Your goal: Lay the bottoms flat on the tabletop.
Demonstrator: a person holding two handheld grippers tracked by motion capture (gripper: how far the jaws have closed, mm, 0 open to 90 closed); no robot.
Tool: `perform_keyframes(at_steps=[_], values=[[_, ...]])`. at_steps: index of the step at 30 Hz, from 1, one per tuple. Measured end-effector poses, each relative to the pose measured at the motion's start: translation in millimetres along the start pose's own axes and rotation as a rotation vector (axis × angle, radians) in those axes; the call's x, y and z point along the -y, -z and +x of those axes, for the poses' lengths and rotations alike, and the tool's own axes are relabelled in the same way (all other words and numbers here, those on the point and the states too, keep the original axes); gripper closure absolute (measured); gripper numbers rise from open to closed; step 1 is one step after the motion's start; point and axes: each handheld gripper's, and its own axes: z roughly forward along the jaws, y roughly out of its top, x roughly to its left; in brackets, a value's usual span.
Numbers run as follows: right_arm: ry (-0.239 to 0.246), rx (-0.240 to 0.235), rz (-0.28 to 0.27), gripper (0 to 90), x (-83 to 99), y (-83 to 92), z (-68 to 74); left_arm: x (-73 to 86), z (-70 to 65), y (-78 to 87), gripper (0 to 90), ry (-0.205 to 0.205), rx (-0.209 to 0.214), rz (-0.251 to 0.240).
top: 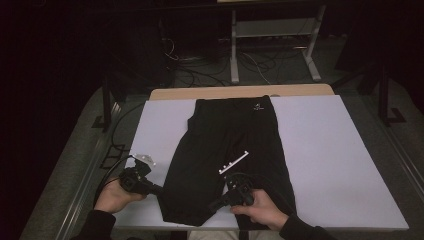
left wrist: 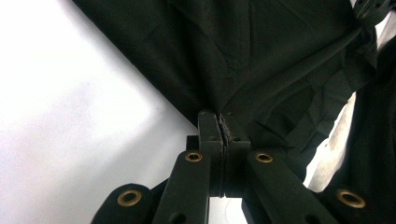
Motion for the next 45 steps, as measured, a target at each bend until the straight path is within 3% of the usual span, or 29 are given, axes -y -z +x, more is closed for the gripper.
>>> perform_keyframes(at_steps=[4, 6, 12, 16, 20, 26, 33, 45], values=[[0.022, -0.002, 0.008, 87.4, 0.0, -0.3, 2.0, 1.4, -0.1, -0.1, 86.7, -0.011, -0.005, 0.010], [0.046, 0.013, -0.003, 80.8, 0.3, 4.2, 3.2, 2.7, 0.1, 1.3, 81.2, -0.019, -0.017, 0.003], [0.130, 0.107, -0.102, 65.1, 0.8, 30.4, 7.3, 3.7, -0.6, 5.9, 57.4, -0.014, -0.035, -0.078], [0.153, 0.176, -0.160, 53.3, 1.2, 47.7, 7.0, 0.7, -3.8, 6.9, 44.9, -0.024, -0.032, -0.140], [0.182, 0.250, -0.186, 39.6, 2.8, 60.6, 7.1, -4.1, -7.6, 4.7, 35.0, -0.039, -0.040, -0.167], [0.186, 0.328, -0.221, 17.9, 5.0, 77.6, 4.7, -12.4, -12.2, 1.9, 25.9, -0.046, -0.044, -0.207], [0.166, 0.401, -0.263, 2.6, 10.3, 102.7, -1.7, -24.3, -15.8, -0.6, 19.2, -0.048, -0.037, -0.243], [0.138, 0.466, -0.343, 0.0, 30.9, 142.8, -10.9, -49.2, -27.7, -11.1, 4.9, -0.062, -0.018, -0.333]])
